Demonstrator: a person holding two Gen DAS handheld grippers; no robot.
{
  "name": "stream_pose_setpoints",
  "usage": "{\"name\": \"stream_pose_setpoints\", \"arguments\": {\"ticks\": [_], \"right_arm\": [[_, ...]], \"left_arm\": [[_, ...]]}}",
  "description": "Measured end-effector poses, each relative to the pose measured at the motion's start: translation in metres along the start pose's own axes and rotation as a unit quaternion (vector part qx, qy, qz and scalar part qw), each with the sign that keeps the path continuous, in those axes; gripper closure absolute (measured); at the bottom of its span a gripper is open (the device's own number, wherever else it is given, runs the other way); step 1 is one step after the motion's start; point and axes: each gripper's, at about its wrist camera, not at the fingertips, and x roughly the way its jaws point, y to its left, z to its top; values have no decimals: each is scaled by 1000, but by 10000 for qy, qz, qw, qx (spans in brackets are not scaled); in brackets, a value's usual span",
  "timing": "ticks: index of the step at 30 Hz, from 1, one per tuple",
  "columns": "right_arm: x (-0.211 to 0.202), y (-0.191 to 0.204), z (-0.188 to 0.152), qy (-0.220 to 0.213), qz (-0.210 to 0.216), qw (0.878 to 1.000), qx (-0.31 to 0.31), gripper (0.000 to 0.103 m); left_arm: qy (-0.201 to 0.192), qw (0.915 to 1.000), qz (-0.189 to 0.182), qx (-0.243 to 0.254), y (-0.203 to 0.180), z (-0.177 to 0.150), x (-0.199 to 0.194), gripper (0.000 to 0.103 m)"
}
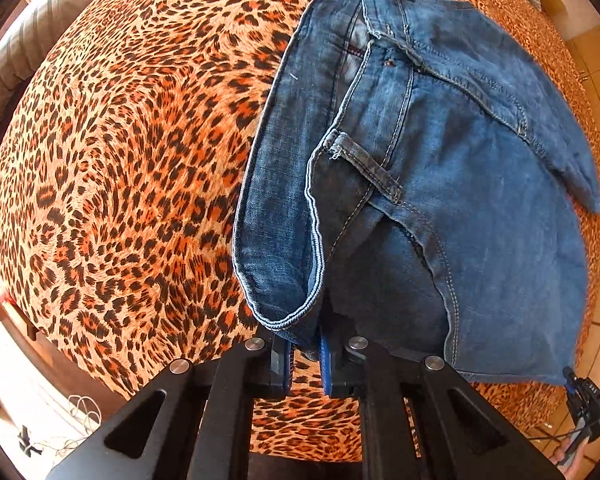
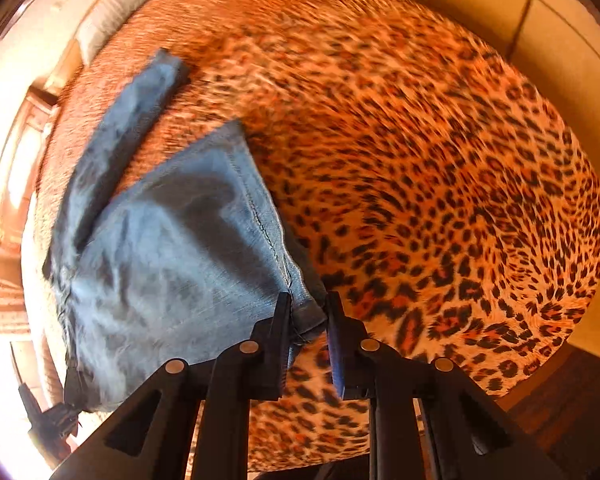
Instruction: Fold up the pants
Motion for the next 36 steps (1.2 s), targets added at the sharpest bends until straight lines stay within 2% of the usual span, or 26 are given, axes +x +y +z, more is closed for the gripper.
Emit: {"name": "stream_pose_setpoints", "arguments": {"ticks": [3, 5, 6, 10, 11, 12, 14, 15, 16, 17, 19, 21, 22, 25, 28, 32, 33, 36], "right_arm": [[18, 7, 1, 199, -311, 9992, -122, 85], [21, 13, 3, 254, -424, 9985, -236, 80], [21, 16, 5, 317, -478, 9979, -300, 80], [5, 21, 17, 355, -520, 9972, -415, 78], [-4, 23, 21, 298, -548, 9971, -446, 78], [-18, 26, 29, 135, -601, 9968, -516, 78], [-43, 38, 48, -174, -676, 9949, -729, 76], [-54, 47, 60, -315, -680, 9937, -838, 73], [-61, 55, 73, -428, -646, 9927, -922, 63], [-71, 69, 90, -595, -559, 9915, -1010, 53], [-76, 87, 122, -794, -253, 9905, -1091, 42], [-75, 118, 161, -901, 140, 9894, -1133, 37], [-70, 130, 175, -884, 273, 9889, -1159, 32], [-40, 181, 227, -807, 472, 9879, -1240, 31], [-1, 219, 268, -587, 640, 9885, -1241, 31], [39, 246, 310, -592, 605, 9900, -1130, 31], [46, 250, 316, -540, 652, 9904, -1090, 31], [75, 261, 331, -427, 495, 9913, -1141, 31]], "left_arm": [[-38, 9999, 106, 26, -9, -2, 1, 92], [-49, 9999, 152, 43, -13, 0, 1, 90], [-43, 9998, 172, 51, -26, 5, 1, 89], [-96, 9997, 59, 203, -13, 9, -35, 83], [-180, 9993, 1, 324, -15, 9, -49, 76], [-233, 9989, -11, 419, -15, 12, -60, 65], [-366, 9976, 3, 593, -19, 27, -81, 54], [-533, 9964, 74, 662, -22, 40, -93, 53], [-746, 9944, 205, 722, -18, 54, -107, 50], [-871, 9928, 322, 761, -20, 65, -116, 43], [-1138, 9902, 431, 679, -28, 97, -132, 38], [-1214, 9904, 251, 614, -42, 135, -138, 24], [-1128, 9920, 137, 555, -47, 156, -135, 24], [-667, 9972, -217, 241, -59, 216, -110, 26], [-395, 9988, -273, -101, -65, 265, -72, 29], [-339, 9988, -208, -289, -67, 308, -32, 32], [-284, 9986, -249, -361, -65, 318, -12, 32], [-221, 9973, -379, -584, -58, 334, 3, 33]]}}
